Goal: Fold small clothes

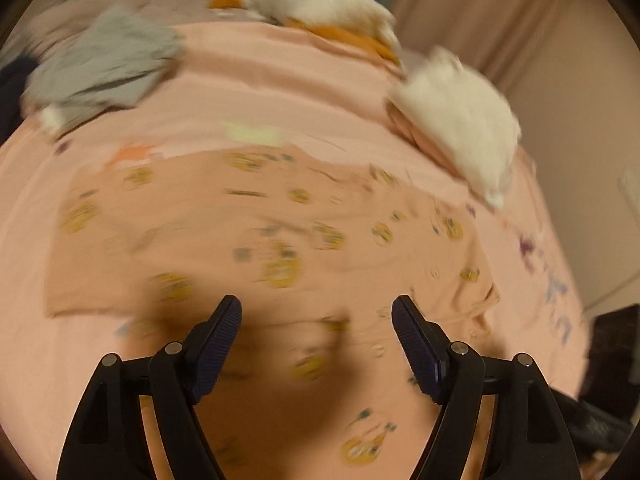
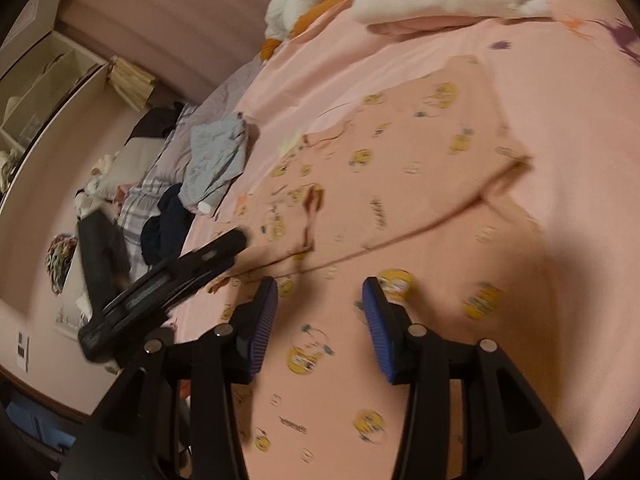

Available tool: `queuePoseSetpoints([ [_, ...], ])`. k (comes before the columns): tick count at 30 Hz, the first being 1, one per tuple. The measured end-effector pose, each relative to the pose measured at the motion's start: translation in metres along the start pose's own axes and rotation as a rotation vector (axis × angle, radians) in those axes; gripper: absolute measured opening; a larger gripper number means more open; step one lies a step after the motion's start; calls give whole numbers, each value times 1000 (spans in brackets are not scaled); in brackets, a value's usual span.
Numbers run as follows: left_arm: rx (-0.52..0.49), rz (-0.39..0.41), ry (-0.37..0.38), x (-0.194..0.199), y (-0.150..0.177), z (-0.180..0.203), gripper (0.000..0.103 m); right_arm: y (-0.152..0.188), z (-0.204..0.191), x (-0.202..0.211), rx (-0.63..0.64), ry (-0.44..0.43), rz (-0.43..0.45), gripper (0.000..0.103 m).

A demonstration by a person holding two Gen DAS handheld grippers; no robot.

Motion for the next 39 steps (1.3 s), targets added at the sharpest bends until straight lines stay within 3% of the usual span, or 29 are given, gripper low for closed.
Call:
queuePoseSetpoints([
  [6,139,51,-122,51,29,-78,77,-16,-29,-70,65,36,-99,45],
  [12,232,64,-166,73,53,-120,77,-32,-42,-132,89,134,-125,44],
  [13,243,65,-167,74,54,-125,77,-33,-44,-136,95,129,-122,38],
  [14,253,65,-168,75,56,-128,77,-33,-47,-138,106,127,-123,22],
  [15,261,67,-169,76,58,-133,77,-33,-49,-139,121,136,-120,13],
  [16,268,67,-171,76,59,-135,77,-32,-52,-139,145,156,-113,7],
  [20,292,65,-170,77,62,-143,77,-38,-76,-111,212,107,-38,6],
  [24,292,66,-168,79,61,-143,77,-62,-101,-49,223,-1,73,6],
  [27,279,69,-162,78,58,-138,77,-79,-101,-7,228,-23,157,6],
  [34,199,46,-148,61,36,-114,77,-101,-38,14,150,142,207,7],
  [39,126,25,-137,43,16,-93,77,-112,10,12,32,186,231,7],
])
Point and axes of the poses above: each gripper's, at about its wrist camera, not at the fingertips, and x roughly against the way its jaws point, z to its right, y to its underside, the point moved 2 cm from there along -x, roughly the way its jaws point, and after that the axes turned 13 degrees about -x, right-handed, at the moved point
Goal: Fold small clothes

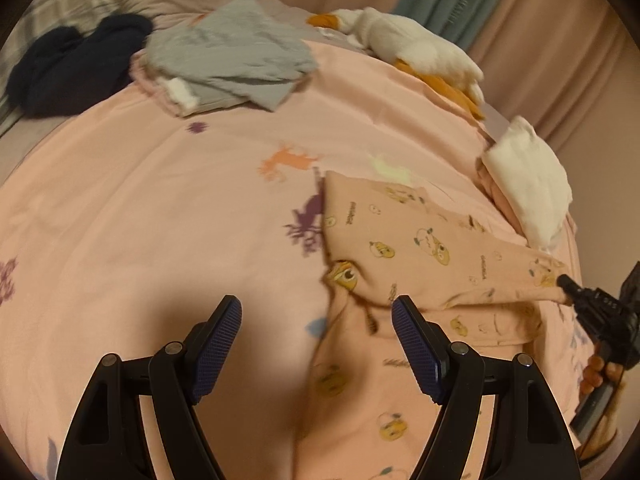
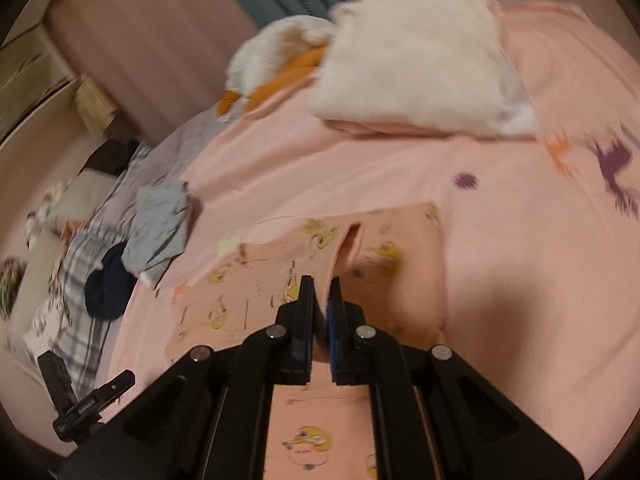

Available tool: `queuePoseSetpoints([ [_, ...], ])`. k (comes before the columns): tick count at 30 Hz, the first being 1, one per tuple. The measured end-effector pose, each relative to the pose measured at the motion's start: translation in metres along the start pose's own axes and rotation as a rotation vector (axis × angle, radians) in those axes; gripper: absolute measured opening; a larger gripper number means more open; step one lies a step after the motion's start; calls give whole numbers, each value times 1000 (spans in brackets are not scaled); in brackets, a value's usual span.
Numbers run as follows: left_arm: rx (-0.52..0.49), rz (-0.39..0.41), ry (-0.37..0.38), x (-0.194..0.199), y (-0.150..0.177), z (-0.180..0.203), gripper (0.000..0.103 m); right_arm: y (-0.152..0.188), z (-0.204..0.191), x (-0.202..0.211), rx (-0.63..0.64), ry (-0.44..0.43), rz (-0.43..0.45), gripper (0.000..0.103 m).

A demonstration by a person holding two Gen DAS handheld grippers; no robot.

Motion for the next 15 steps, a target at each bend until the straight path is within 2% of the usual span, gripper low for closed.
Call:
queuePoseSetpoints([
  [3,-43,-17,8,-13,-7,14,77,3,20,-18,-26,52,-55,10],
  [4,-55,-21,10,-17,-10,18,77,5,24,-22,-32,80,-71,13],
  [5,-67,-29,10,-21,-11,22,77,5,32,-24,-43,115,-82,21],
  [6,-78,-35,13,-26,-13,26,77,4,37,-23,-52,129,-72,23],
  [10,-126,-37,26,-38,-22,39,77,-1,31,2,-13,99,36,23],
  [12,-152,-33,30,-43,-26,46,77,0,23,8,28,47,31,22],
  [14,-178,-28,35,-49,-28,52,70,7,17,5,70,20,-10,20],
  [15,-192,-30,37,-53,-28,54,55,13,14,1,101,26,-37,19],
])
Point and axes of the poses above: each gripper's, at about its wrist camera, not at the fingertips, and x roughly against the way its jaws point, z to its right, y to its underside, the point moved 2 cm from there along -x, roughly the way its jaws point, and after that the axes turned 13 degrees about -x, right-handed, at the moved point
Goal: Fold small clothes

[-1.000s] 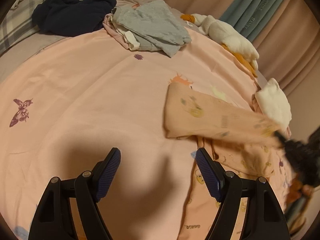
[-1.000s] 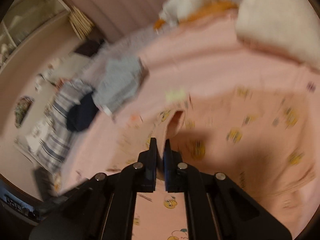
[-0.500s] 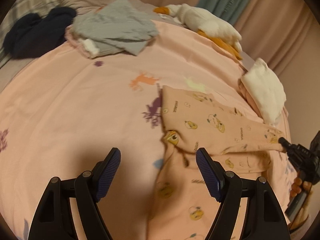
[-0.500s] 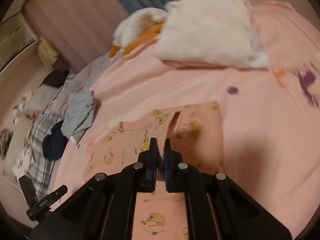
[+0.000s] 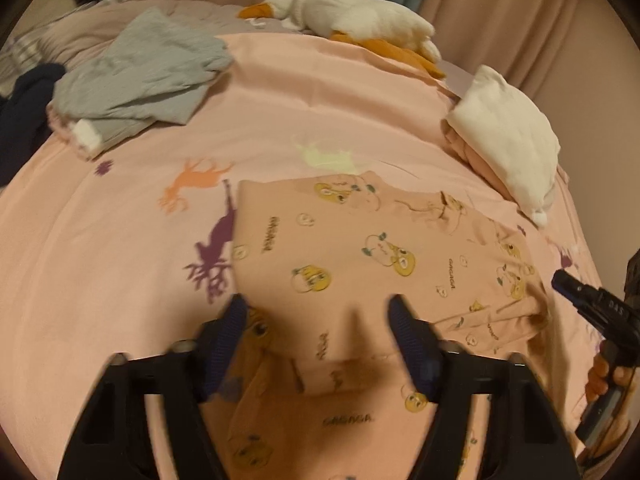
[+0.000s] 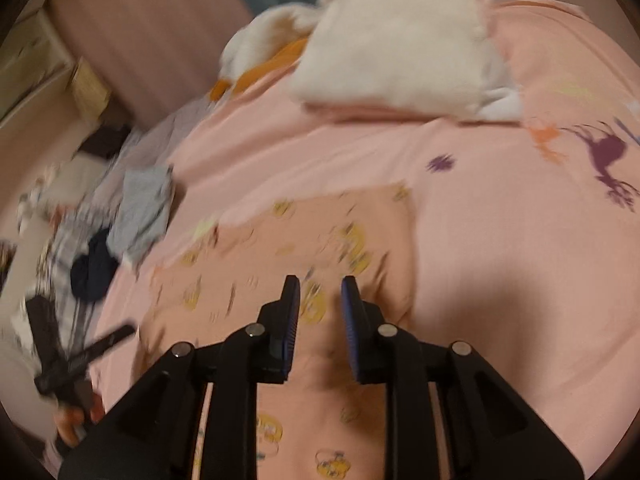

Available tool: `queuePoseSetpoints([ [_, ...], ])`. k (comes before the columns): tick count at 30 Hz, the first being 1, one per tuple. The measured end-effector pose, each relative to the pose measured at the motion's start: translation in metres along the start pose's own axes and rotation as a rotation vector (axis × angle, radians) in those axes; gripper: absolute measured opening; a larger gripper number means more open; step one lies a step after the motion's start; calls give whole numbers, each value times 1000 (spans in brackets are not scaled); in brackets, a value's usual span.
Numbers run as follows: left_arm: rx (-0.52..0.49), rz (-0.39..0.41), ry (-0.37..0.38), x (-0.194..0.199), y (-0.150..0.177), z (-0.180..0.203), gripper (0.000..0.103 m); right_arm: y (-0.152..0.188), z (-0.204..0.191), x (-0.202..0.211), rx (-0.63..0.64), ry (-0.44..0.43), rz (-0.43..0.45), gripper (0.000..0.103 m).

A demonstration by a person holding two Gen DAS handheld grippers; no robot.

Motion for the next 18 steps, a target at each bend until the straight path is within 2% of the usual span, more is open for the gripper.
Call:
queuePoseSetpoints([
  [2,-25,-33,-2,-13,2,3,27,13,-5,-11,47,30,-36,16],
  [3,-35,-50,-12,-20,4,4,24,18,-3,-17,68,62,-55,16],
  [6,-60,-90,-39,-34,14,3,23,29,8,-31,73,134,-90,12],
  [10,-83,-81,-30,-34,22,2,23,30,15,-31,86,140,-89,10],
  [13,-26,-89,20,-24,21,-4,23,28,12,-19,49,112,-100,18],
  [15,13,-81,45,-7,25,-8,30,33,7,-4,32,71,-93,32],
  [17,28,-68,30,9,32,-11,62,42,7,13,30,61,-81,46],
  [18,41,-52,22,21,40,-15,66,46,10,24,24,61,-76,48],
])
Point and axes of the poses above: each gripper's, at about its wrist camera, not at the fingertips, and x roughly against the way its jaws point, z to its right, y to its underside, the point moved 2 cm from there along -x, roughly the way its jaws point, and after that the axes turned 13 degrees about -x, right-handed, at the moved point
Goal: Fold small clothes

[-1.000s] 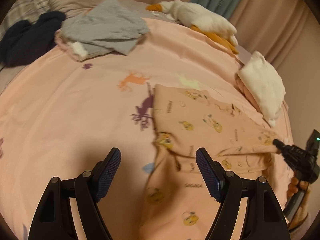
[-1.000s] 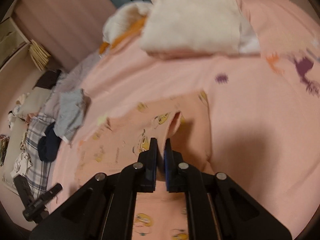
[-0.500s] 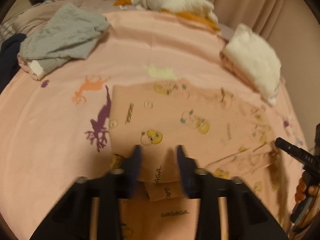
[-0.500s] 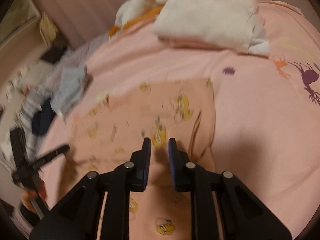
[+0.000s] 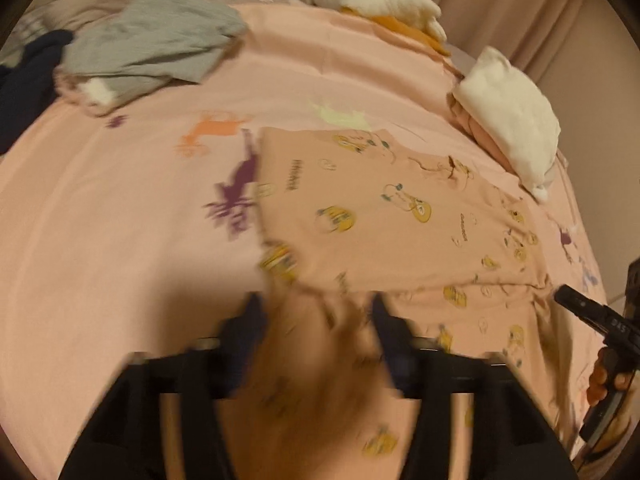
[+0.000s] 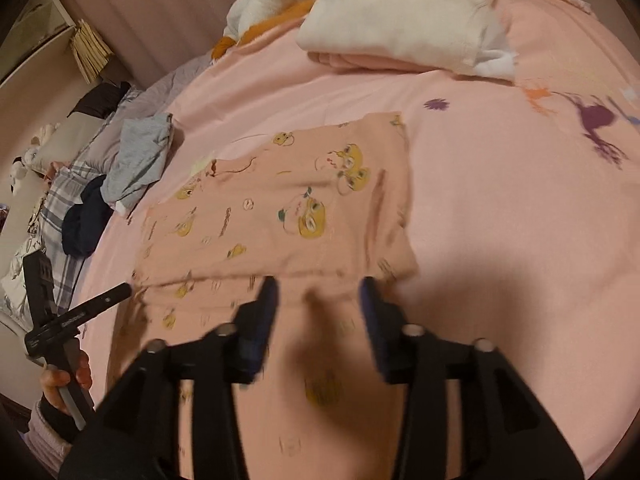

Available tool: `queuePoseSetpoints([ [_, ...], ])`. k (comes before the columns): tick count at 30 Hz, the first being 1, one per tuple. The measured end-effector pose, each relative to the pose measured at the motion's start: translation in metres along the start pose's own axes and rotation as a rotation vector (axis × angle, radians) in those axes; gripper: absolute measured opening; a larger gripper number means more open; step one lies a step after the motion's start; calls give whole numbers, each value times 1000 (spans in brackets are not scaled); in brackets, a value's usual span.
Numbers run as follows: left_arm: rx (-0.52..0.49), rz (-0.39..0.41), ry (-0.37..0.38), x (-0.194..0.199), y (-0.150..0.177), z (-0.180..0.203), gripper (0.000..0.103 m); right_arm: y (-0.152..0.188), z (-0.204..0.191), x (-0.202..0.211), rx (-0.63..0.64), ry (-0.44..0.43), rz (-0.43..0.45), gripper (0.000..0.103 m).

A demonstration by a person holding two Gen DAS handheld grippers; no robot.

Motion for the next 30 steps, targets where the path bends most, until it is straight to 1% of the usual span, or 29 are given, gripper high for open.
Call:
queuePoseSetpoints([
  [1,11,7,1,7,5,-3,66,6,2,7,-11,-4,0,49],
  [4,74,1,38,23,29,-15,66,22,21,27,-65,-30,-18,50],
  [7,153,-28,101,29,55,-27,66,40,36,35,-98,-40,-49,51],
  [8,183,-43,141,28,65,-31,66,47,42,37,-106,-34,-61,51],
  [10,211,-44,184,28,77,-31,66,60,51,35,-135,-48,-109,51],
  [12,211,-29,231,33,84,-25,66,74,58,31,-170,-83,-155,51],
  [14,226,-28,313,34,89,-17,66,84,58,32,-184,-122,-171,51],
  [15,225,-32,338,34,91,-14,66,89,56,32,-187,-143,-183,51],
  [17,220,-39,361,36,98,-8,66,100,53,32,-186,-171,-211,51],
  [22,236,-51,451,47,117,-1,66,122,55,40,-224,-239,-262,49],
  [23,235,-55,463,50,122,-2,66,127,56,42,-232,-249,-272,48],
  [28,229,-76,517,63,143,8,66,150,57,52,-245,-291,-319,47],
  [30,223,-81,522,66,150,12,66,159,55,56,-241,-300,-330,47],
])
Point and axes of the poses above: each gripper's, at about its wrist camera, not at the fingertips, and x roughly against the way its jaws point, z to its right, y to its underside, the point moved 2 cm from there along -x, roughly the way its jaws point, and after that the axes turned 13 degrees about -x, right-handed, at the moved point
